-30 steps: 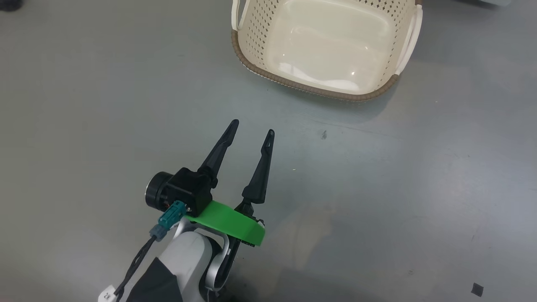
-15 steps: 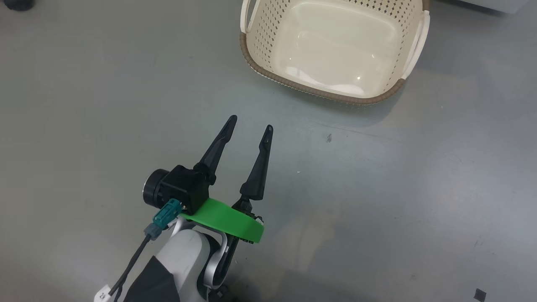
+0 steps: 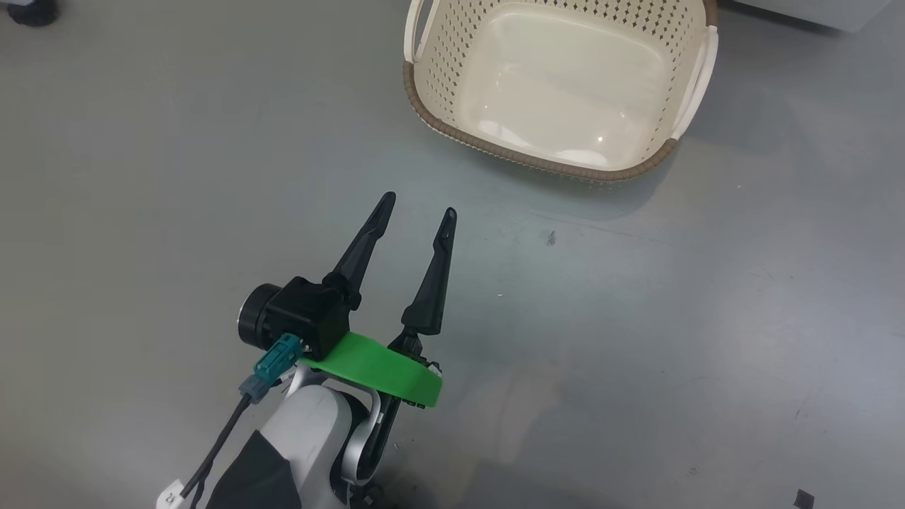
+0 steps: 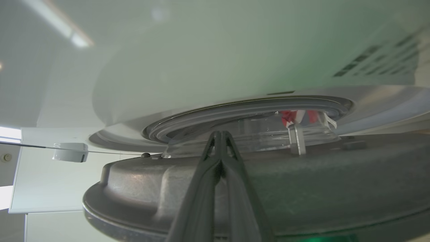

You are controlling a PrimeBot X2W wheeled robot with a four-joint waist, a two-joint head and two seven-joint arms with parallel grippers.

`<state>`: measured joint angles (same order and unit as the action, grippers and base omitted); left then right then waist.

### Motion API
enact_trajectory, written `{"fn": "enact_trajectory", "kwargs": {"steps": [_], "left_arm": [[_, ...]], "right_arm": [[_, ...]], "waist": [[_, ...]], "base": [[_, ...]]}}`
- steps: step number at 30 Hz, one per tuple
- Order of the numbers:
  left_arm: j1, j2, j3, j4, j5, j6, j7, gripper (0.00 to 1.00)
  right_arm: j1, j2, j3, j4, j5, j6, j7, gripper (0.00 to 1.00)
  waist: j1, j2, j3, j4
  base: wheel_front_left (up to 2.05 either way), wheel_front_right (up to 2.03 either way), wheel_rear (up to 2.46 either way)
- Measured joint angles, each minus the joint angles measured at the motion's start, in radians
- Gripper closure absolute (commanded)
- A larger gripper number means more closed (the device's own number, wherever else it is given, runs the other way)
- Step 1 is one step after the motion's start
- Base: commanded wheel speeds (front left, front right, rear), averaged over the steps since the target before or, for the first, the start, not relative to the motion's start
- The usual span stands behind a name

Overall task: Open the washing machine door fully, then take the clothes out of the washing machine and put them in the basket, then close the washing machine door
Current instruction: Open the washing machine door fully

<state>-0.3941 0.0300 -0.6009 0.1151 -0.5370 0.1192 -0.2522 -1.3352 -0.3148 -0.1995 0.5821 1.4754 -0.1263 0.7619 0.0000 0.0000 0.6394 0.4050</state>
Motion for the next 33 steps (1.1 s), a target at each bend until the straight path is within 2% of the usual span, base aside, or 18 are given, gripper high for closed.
{"fn": "enact_trajectory", "kwargs": {"steps": [20, 33], "left_arm": [[0.003, 0.000, 0.006, 0.022, 0.001, 0.000, 0.000, 0.00], [0.035, 0.000, 0.015, 0.049, 0.012, 0.000, 0.000, 0.00]], "right_arm": [[0.049, 0.010, -0.005, 0.088, 0.011, 0.000, 0.035, 1.00], [0.183, 0.066, -0.011, 0.138, 0.024, -0.001, 0.049, 1.00]], "waist": [[0.0000, 0.0000, -0.064, -0.014], [0.0000, 0.0000, -0.146, -0.030]], "base": [[0.00, 0.00, 0.00], [0.00, 0.00, 0.00]]}}
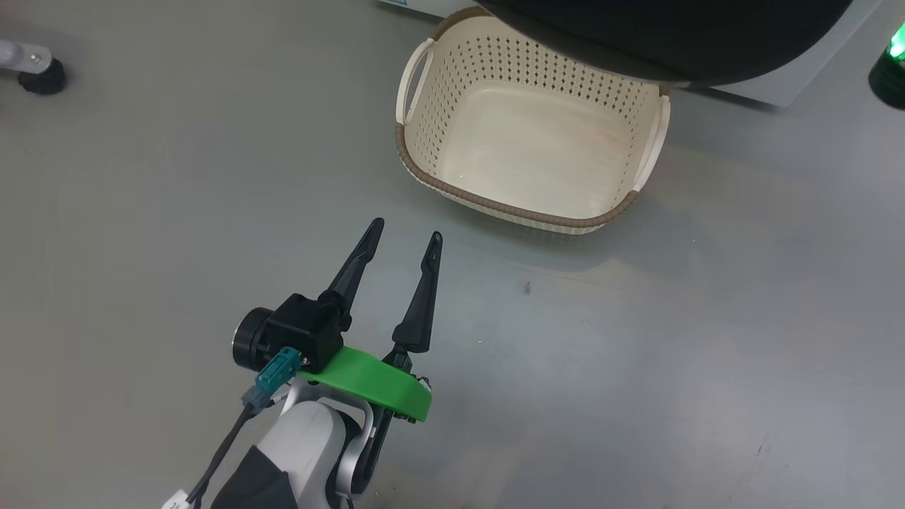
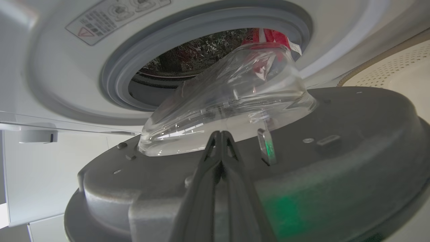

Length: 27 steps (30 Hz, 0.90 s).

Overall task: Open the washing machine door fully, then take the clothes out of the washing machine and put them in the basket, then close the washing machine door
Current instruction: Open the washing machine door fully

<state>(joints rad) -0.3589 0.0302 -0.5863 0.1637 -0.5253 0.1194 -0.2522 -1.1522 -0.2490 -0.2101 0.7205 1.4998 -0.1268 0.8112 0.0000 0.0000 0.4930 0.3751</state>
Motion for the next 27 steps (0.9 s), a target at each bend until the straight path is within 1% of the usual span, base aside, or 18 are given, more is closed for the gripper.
{"fn": "enact_trajectory", "kwargs": {"steps": [9, 16, 24, 26, 27], "left_arm": [[0.032, 0.001, 0.005, 0.017, 0.008, 0.000, 0.000, 0.00], [0.054, 0.001, 0.007, 0.018, 0.008, 0.000, 0.000, 0.00], [0.058, 0.002, 0.013, 0.017, 0.017, 0.000, 0.000, 0.00], [0.059, 0.002, 0.020, 0.018, 0.019, 0.000, 0.000, 0.00], [0.060, 0.002, 0.023, 0.018, 0.019, 0.000, 0.000, 0.00]], "right_arm": [[0.076, 0.054, 0.010, 0.014, 0.018, 0.001, 0.017, 1.00], [0.109, 0.066, 0.030, 0.016, 0.016, 0.002, 0.033, 1.00], [0.119, 0.067, 0.038, 0.010, 0.002, 0.002, 0.029, 1.00], [0.125, 0.069, 0.040, 0.005, -0.005, 0.020, 0.017, 1.00], [0.132, 0.067, 0.050, 0.000, -0.022, 0.034, 0.004, 1.00]], "waist": [[0.0000, 0.0000, -0.062, -0.011], [0.0000, 0.0000, -0.098, -0.019], [0.0000, 0.0000, -0.109, -0.028], [0.0000, 0.0000, -0.113, -0.031], [0.0000, 0.0000, -0.116, -0.033]], "base": [[0.00, 0.00, 0.00], [0.00, 0.00, 0.00], [0.00, 0.00, 0.00], [0.00, 0.00, 0.00], [0.00, 0.00, 0.00]]}}
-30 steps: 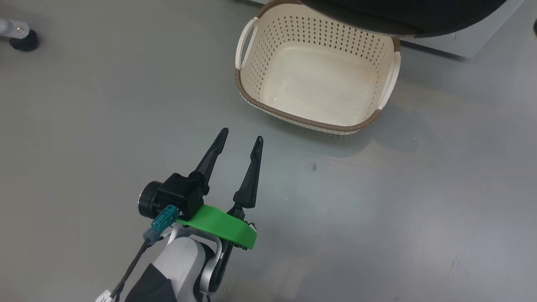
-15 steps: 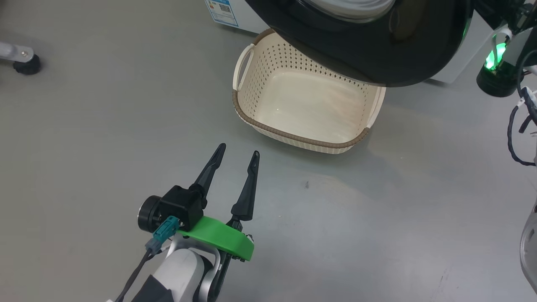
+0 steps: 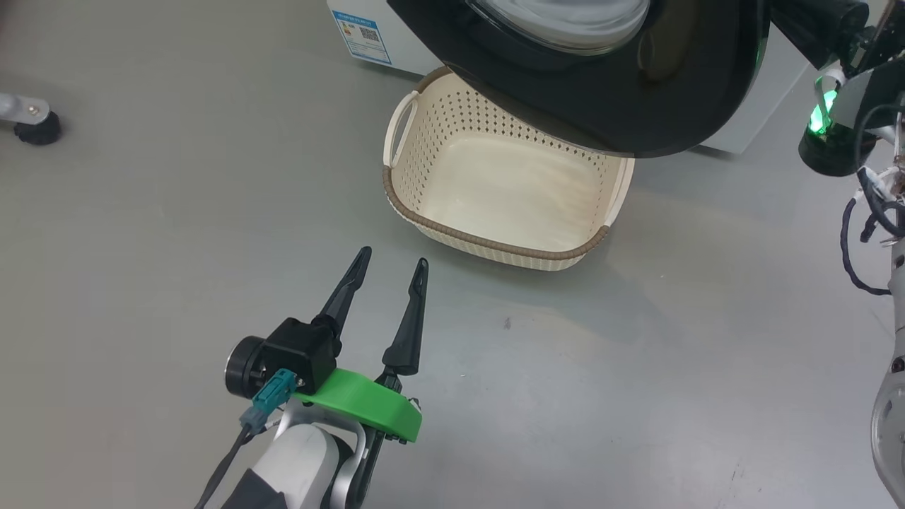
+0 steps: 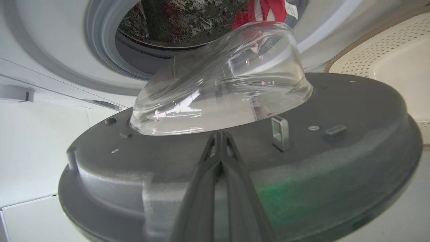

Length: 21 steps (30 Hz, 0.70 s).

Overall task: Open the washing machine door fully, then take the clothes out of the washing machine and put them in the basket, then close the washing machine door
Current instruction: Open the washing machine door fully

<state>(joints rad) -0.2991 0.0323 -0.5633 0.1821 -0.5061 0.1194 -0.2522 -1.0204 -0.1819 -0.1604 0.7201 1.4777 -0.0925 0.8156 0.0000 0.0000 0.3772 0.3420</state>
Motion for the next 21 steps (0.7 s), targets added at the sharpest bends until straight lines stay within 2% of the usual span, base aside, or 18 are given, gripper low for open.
{"fn": "enact_trajectory", "kwargs": {"steps": [4, 10, 11, 13, 16, 18, 21], "left_arm": [[0.012, 0.001, 0.007, 0.004, 0.006, 0.000, 0.000, 0.00], [0.020, 0.001, 0.030, 0.011, 0.011, 0.000, 0.000, 0.00], [0.023, 0.001, 0.034, 0.012, 0.017, 0.000, 0.000, 0.00], [0.027, 0.001, 0.036, 0.014, 0.029, 0.000, 0.000, 0.00], [0.031, 0.001, 0.044, 0.015, 0.037, 0.000, 0.000, 0.00], [0.031, 0.001, 0.050, 0.015, 0.038, 0.000, 0.000, 0.00], [0.031, 0.001, 0.072, 0.017, 0.050, 0.000, 0.000, 0.00]], "right_arm": [[0.035, -0.033, 0.070, -0.029, -0.116, 0.080, -0.055, 1.00], [0.069, -0.055, 0.128, -0.079, -0.228, 0.210, -0.153, 1.00], [0.073, -0.063, 0.147, -0.094, -0.262, 0.222, -0.174, 1.00], [0.089, -0.097, 0.205, -0.133, -0.354, 0.235, -0.222, 1.00], [0.121, -0.153, 0.282, -0.189, -0.484, 0.234, -0.291, 1.00], [0.132, -0.160, 0.299, -0.204, -0.510, 0.233, -0.315, 1.00], [0.168, -0.155, 0.324, -0.245, -0.556, 0.229, -0.411, 1.00]], "waist": [[0.0000, 0.0000, -0.013, -0.009], [0.0000, 0.0000, -0.040, -0.030], [0.0000, 0.0000, -0.044, -0.035], [0.0000, 0.0000, -0.052, -0.046], [0.0000, 0.0000, -0.063, -0.065], [0.0000, 0.0000, -0.066, -0.071], [0.0000, 0.0000, -0.077, -0.091]], "base": [[0.00, 0.00, 0.00], [0.00, 0.00, 0.00], [0.00, 0.00, 0.00], [0.00, 0.00, 0.00], [0.00, 0.00, 0.00], [0.00, 0.00, 0.00], [0.00, 0.00, 0.00]]}}
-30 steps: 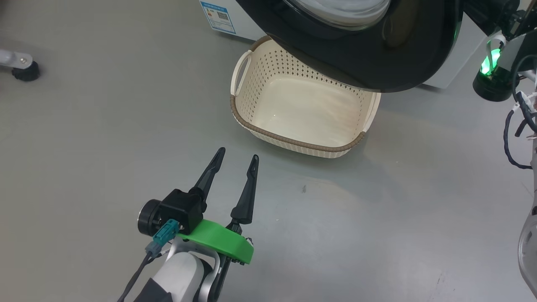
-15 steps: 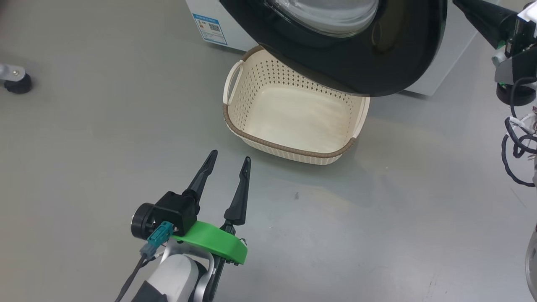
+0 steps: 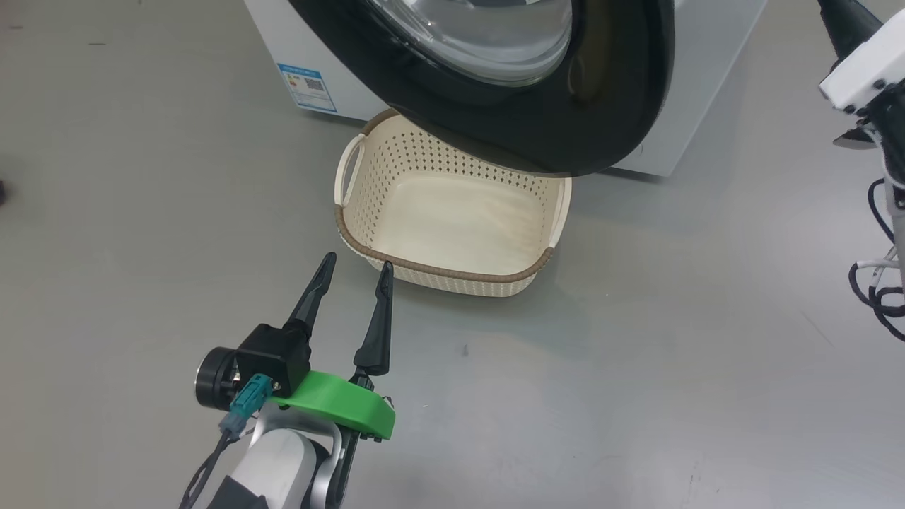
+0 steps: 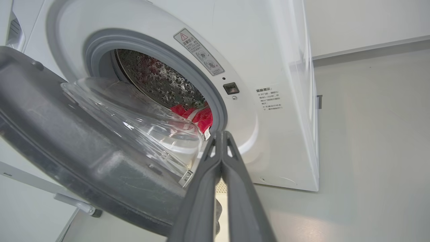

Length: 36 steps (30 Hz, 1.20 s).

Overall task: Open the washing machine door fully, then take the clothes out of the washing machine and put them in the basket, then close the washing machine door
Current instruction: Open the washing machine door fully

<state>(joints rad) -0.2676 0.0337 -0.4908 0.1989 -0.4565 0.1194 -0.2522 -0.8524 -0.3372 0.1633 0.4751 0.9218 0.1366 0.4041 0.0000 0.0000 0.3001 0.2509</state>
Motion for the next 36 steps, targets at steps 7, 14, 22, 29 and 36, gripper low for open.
{"fn": "enact_trajectory", "kwargs": {"steps": [7, 14, 22, 29, 36], "left_arm": [[0.000, 0.001, 0.040, 0.010, 0.010, 0.000, 0.000, 0.00], [0.000, 0.001, 0.089, 0.021, 0.018, 0.000, 0.000, 0.00], [0.035, 0.000, 0.146, 0.026, 0.029, 0.000, 0.000, 0.00], [0.047, 0.001, 0.178, 0.026, 0.046, 0.000, 0.000, 0.00], [0.047, 0.002, 0.211, 0.018, 0.049, 0.000, 0.000, 0.00]], "right_arm": [[0.119, -0.036, 0.179, -0.153, -0.154, -0.006, -0.198, 1.00], [0.272, -0.078, 0.232, -0.140, -0.263, -0.006, -0.381, 1.00], [0.406, -0.008, 0.191, -0.125, -0.283, -0.036, -0.549, 1.00], [0.467, 0.031, 0.180, -0.147, -0.291, -0.081, -0.640, 1.00], [0.518, 0.070, 0.161, -0.166, -0.296, -0.122, -0.643, 0.00]], "waist": [[0.0000, 0.0000, -0.031, -0.047], [0.0000, 0.0000, -0.075, -0.085], [0.0000, 0.0000, -0.123, -0.129], [0.0000, 0.0000, -0.138, -0.171], [0.0000, 0.0000, -0.139, -0.189]], "base": [[0.00, 0.00, 0.00], [0.00, 0.00, 0.00], [0.00, 0.00, 0.00], [0.00, 0.00, 0.00], [0.00, 0.00, 0.00]]}}
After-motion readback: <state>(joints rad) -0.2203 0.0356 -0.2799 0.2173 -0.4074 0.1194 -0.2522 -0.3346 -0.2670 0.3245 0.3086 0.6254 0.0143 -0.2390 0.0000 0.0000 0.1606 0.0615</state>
